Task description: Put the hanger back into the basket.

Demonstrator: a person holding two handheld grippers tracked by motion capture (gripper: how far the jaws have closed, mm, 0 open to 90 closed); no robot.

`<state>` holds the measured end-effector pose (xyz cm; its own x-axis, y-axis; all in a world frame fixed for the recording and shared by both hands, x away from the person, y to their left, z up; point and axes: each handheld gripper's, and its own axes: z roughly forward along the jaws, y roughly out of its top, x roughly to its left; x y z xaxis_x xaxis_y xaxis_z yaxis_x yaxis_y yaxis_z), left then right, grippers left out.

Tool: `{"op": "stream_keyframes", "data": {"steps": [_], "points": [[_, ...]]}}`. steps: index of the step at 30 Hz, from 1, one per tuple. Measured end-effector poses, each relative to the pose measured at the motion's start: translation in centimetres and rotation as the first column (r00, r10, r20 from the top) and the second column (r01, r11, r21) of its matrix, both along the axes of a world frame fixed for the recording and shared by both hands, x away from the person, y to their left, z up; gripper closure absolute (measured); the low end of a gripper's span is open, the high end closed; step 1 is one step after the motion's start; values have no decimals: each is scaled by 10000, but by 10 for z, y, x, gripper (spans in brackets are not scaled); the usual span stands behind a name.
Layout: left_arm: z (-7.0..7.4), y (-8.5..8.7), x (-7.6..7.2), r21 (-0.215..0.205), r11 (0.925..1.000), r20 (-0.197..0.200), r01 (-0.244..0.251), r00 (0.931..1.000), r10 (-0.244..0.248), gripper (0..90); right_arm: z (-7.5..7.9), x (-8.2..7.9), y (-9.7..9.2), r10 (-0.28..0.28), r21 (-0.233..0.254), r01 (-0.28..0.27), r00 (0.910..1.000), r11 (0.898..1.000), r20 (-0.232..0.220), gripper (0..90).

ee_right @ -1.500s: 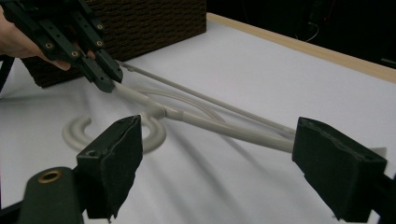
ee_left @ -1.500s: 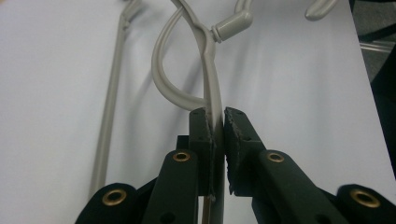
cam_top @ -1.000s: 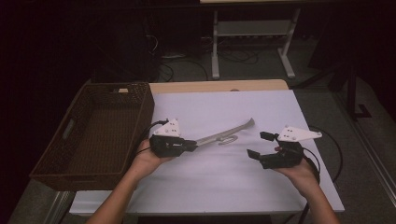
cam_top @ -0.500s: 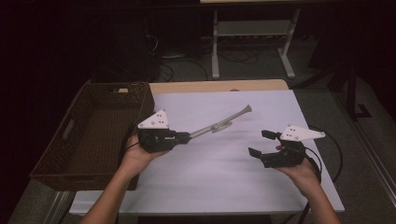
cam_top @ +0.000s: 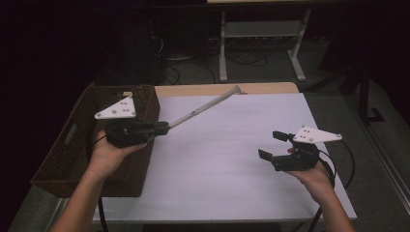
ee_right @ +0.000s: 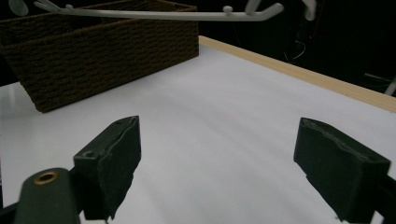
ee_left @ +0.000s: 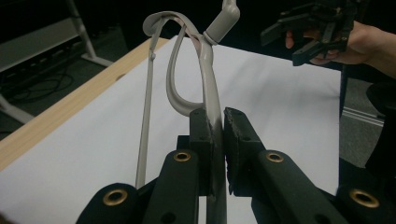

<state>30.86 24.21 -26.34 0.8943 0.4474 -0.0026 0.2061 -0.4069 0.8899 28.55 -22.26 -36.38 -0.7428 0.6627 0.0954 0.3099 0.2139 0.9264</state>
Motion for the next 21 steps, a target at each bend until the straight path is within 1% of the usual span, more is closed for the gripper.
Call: {"op": "stream_keyframes", "data": {"steps": [4,6,7,9,10,16,19,21], "points": [[6,22,-3,-75,9992,41,-403,9992,404,829,5,0,2,3,120,-3,10000,9999,59,122],[8,32,-4,-62,9979,88,-642,9979,642,829,9,-1,4,43,215,-44,10000,9998,75,113],[9,38,-4,-51,9973,124,-736,9972,737,829,11,-1,5,61,230,-65,9999,9997,152,112],[10,49,-5,-163,9954,105,-943,9955,945,829,14,-1,7,95,239,-99,9998,9997,179,109],[11,54,-6,-147,9944,123,-1043,9944,1045,829,15,-1,7,94,211,-98,9998,9997,196,109],[14,86,-9,-16,9857,239,-1687,9854,1687,828,15,-1,10,2,92,-3,9999,10000,145,110],[14,104,-11,-74,9776,238,-2103,9773,2104,828,14,0,9,-44,64,43,9998,10000,207,111],[13,118,-10,-134,9727,199,-2315,9726,2318,828,14,1,9,-95,59,94,9998,9999,149,111]]}}
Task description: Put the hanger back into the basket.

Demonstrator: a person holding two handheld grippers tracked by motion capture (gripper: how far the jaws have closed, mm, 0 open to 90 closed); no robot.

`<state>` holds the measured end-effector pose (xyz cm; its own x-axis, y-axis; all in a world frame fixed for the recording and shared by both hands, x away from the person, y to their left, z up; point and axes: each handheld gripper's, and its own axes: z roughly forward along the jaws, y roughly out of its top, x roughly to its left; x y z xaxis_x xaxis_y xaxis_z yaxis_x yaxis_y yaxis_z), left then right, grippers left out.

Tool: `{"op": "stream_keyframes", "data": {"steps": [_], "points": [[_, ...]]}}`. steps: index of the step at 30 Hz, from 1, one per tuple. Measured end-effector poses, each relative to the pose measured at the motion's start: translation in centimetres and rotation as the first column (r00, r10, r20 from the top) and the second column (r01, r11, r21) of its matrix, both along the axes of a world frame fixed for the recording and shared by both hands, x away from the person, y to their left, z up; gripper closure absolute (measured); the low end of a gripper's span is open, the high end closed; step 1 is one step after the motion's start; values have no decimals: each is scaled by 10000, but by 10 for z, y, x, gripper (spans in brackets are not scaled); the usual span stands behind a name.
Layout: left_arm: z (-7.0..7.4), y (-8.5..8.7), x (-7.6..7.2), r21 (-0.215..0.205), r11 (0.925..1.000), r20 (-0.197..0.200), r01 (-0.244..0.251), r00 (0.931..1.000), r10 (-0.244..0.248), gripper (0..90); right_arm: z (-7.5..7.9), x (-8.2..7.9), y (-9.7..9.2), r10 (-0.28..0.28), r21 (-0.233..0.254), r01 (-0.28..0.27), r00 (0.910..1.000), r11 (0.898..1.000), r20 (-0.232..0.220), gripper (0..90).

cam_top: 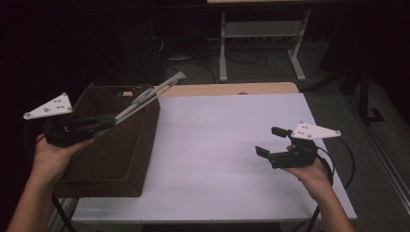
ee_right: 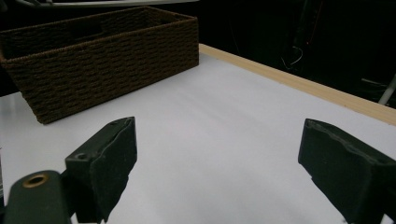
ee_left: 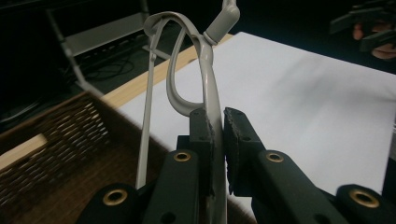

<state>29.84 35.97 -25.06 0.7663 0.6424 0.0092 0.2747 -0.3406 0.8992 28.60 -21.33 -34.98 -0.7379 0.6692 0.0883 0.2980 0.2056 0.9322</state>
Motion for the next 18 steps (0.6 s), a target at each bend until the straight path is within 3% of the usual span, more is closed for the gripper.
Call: {"op": "stream_keyframes", "data": {"steps": [7,18], "points": [[-9,41,1,-32,9978,-224,-661,9976,660,828,-4,2,0,-84,-146,82,9999,9999,-75,113],[-27,76,0,300,9919,-730,-1234,9894,1253,827,-9,6,-1,-215,-274,210,9996,9994,-173,115]]}}
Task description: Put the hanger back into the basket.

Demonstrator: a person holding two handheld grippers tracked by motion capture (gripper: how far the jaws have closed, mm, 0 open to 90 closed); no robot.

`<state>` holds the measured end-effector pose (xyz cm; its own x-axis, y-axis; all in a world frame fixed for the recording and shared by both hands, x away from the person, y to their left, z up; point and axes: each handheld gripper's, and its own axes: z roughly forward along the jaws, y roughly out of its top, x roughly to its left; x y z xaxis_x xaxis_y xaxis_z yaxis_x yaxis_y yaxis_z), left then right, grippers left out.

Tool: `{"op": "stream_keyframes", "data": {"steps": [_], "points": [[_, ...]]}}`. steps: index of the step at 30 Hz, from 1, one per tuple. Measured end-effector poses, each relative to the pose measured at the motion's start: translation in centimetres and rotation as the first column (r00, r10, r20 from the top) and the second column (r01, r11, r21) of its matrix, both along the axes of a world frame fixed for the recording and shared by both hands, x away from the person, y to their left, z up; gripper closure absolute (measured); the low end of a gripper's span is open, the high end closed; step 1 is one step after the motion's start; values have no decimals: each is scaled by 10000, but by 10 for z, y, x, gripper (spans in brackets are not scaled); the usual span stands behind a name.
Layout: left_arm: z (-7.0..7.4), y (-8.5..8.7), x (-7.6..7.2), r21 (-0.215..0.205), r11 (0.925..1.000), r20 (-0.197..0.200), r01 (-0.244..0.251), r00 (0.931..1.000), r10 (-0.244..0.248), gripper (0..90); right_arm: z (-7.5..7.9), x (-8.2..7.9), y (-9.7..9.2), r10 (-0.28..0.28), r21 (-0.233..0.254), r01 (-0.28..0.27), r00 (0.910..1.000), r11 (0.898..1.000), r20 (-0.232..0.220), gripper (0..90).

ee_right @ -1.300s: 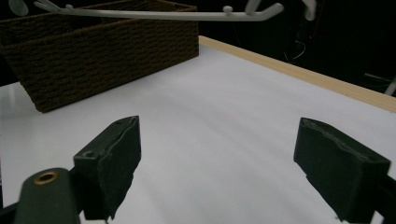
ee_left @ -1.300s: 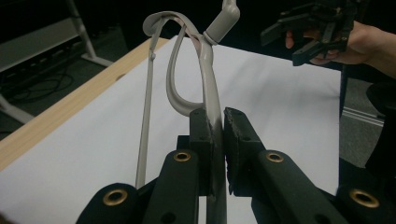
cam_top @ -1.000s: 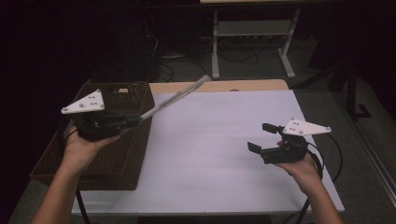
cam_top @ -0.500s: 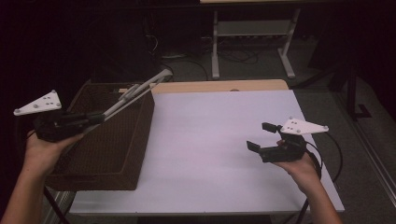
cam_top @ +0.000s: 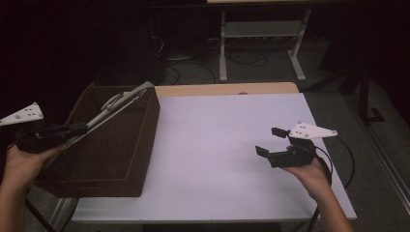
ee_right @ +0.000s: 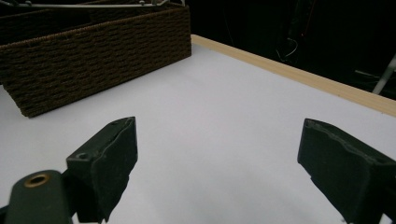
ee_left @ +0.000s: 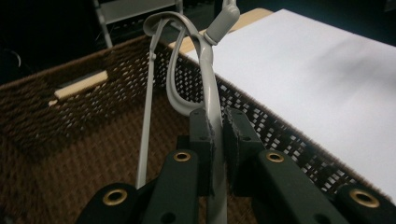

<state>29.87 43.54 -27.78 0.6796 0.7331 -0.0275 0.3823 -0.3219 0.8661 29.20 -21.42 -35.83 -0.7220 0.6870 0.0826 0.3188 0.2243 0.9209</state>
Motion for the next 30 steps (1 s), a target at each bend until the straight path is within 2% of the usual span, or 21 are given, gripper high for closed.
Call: {"op": "stream_keyframes", "data": {"steps": [8,14,17,19,21,25,30], "points": [[-9,10,-2,154,9998,-347,-91,9993,96,826,-2,2,0,-50,-49,50,10000,10000,-46,115],[-20,11,7,128,9999,-666,-68,9977,77,823,-1,1,2,-8,-71,8,10000,10000,20,115],[-23,10,10,352,9989,-554,-324,9979,344,803,0,0,1,-24,-39,24,10000,10000,17,115],[-23,12,11,-158,9993,-382,-341,9987,335,734,1,0,1,-28,9,28,10000,10000,29,115],[-21,11,12,-310,9989,-304,-359,9989,350,706,2,0,0,-32,-15,32,10000,10000,43,115],[-17,2,14,-721,9972,-198,-186,9997,172,575,4,0,1,-24,17,24,10000,10000,94,115],[-11,-17,14,-1511,9884,81,153,9999,-143,455,12,0,2,28,126,-30,9998,9999,219,114]]}}
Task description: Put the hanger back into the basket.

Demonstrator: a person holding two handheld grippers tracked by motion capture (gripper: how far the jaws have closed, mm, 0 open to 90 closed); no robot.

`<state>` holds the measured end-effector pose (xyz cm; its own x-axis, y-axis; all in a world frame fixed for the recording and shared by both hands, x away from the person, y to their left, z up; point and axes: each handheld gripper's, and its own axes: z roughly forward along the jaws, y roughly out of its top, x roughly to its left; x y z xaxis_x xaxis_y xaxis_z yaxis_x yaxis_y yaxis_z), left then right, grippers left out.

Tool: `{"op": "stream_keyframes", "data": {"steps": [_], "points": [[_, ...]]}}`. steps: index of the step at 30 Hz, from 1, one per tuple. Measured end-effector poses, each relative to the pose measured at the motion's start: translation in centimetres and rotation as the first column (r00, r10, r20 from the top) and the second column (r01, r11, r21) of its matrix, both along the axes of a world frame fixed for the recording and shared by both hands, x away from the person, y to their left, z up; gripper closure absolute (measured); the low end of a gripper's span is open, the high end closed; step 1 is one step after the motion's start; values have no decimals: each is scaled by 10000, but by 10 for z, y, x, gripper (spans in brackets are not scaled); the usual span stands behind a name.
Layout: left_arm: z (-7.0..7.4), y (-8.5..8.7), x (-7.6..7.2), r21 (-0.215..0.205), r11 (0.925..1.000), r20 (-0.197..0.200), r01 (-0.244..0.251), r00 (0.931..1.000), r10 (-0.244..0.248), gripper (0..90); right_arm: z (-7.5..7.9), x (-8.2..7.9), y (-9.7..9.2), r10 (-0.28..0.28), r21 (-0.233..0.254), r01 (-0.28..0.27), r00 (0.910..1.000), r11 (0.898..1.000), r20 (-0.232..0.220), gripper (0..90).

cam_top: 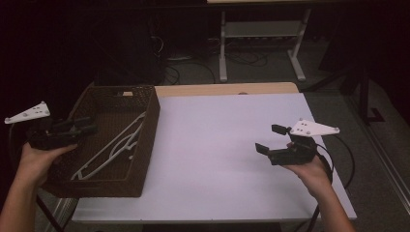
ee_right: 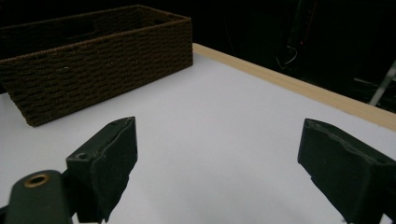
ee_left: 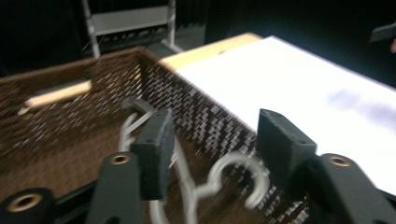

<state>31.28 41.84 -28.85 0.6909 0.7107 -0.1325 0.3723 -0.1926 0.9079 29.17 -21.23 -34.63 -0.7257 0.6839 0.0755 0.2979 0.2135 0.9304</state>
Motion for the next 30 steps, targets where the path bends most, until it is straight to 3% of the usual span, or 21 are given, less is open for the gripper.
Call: {"op": "stream_keyframes", "data": {"steps": [3,5,18,30], "points": [[3,-16,1,-532,9985,121,132,9998,-126,372,6,0,0,31,112,-32,10000,9999,81,114],[5,-26,1,-659,9976,228,223,9995,-208,331,10,0,1,31,250,-34,10000,9997,94,113],[0,-91,-3,-974,9909,733,934,9936,-864,155,24,4,7,3,840,-38,9991,9965,420,44],[-16,-139,-4,-1101,9831,961,1462,9861,-1359,50,26,4,9,22,811,-60,9989,9967,462,30]]}}
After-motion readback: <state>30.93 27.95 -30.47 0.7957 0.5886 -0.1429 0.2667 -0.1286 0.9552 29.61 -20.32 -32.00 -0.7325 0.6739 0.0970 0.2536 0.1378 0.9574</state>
